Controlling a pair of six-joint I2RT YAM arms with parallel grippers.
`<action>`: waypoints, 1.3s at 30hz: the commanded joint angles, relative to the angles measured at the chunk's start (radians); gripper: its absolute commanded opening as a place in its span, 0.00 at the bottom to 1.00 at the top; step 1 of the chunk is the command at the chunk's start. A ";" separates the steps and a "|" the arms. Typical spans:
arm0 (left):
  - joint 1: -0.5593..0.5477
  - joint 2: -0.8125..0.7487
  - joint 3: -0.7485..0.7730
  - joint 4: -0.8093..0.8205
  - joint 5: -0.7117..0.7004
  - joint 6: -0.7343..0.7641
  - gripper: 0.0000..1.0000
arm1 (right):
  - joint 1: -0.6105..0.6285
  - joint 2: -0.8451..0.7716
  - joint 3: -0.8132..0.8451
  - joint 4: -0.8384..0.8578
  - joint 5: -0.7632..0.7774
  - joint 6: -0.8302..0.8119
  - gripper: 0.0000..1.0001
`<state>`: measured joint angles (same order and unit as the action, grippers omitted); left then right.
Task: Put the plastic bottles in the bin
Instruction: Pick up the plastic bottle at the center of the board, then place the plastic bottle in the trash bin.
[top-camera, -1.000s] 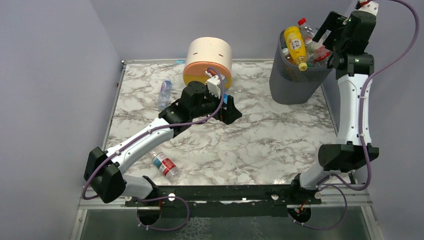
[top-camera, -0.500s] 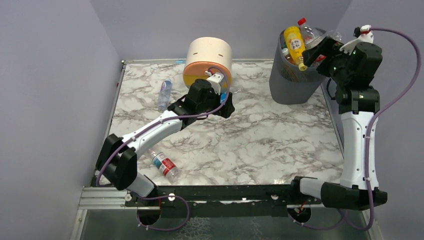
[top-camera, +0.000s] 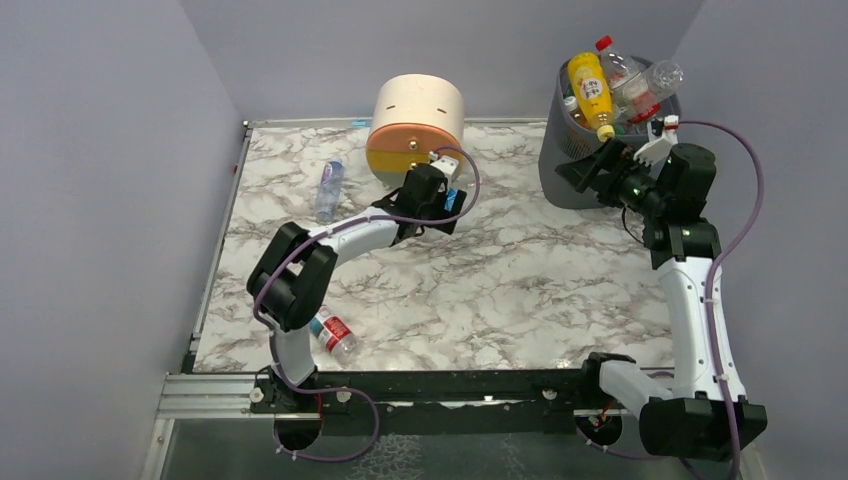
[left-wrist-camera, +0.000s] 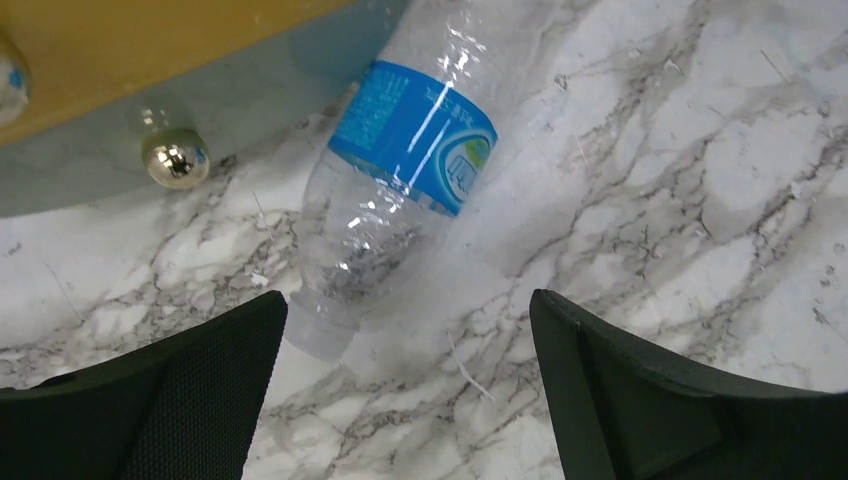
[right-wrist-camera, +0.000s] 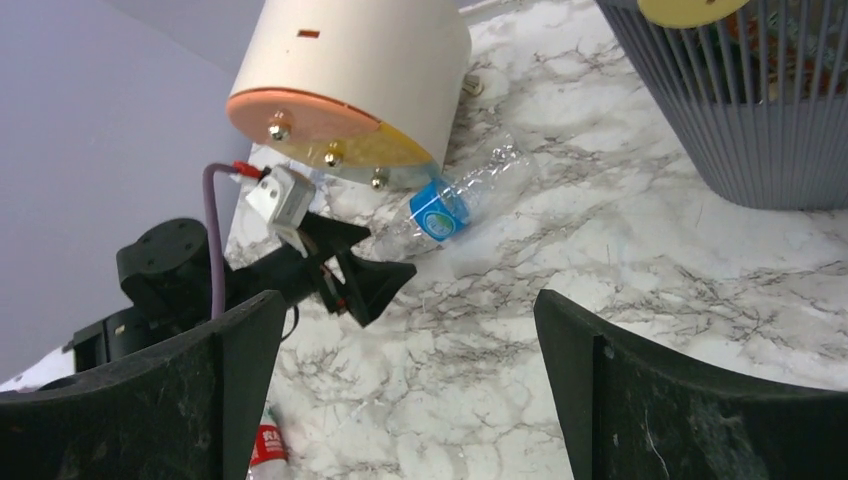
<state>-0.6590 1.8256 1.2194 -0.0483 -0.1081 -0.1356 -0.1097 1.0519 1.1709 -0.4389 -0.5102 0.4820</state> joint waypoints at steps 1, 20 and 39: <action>0.002 0.081 0.068 0.067 -0.109 0.097 0.97 | 0.003 -0.048 -0.063 0.068 -0.081 -0.002 0.97; 0.003 0.153 -0.001 0.093 0.056 -0.032 0.60 | 0.004 -0.049 -0.149 0.094 -0.094 -0.001 0.96; -0.103 -0.323 -0.286 0.213 0.430 -0.250 0.49 | 0.038 0.130 -0.202 0.256 -0.247 0.124 0.96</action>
<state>-0.7181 1.5898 0.9360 0.1024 0.2195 -0.3511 -0.0963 1.1507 0.9878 -0.2794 -0.6613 0.5465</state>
